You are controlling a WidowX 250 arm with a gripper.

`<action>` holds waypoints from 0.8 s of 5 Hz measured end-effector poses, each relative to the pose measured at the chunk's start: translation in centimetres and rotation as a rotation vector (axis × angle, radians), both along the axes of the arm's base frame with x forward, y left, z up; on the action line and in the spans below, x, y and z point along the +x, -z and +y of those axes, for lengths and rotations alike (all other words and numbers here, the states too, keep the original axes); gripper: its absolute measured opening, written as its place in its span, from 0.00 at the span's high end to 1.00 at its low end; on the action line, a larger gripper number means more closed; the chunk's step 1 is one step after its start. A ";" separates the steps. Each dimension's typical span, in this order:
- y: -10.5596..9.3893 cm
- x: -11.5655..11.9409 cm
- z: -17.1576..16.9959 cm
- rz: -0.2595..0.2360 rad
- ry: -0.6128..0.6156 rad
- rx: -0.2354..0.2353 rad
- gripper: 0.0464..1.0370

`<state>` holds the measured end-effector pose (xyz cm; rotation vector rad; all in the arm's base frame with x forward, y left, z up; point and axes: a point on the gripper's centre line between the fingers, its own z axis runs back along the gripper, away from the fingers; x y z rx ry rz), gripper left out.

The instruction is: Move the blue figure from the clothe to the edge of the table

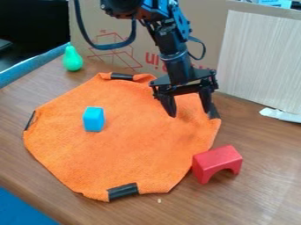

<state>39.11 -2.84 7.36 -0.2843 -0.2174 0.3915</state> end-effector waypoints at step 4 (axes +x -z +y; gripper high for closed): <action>-3.0 -2.1 2.1 -0.041 -0.070 0.041 0.04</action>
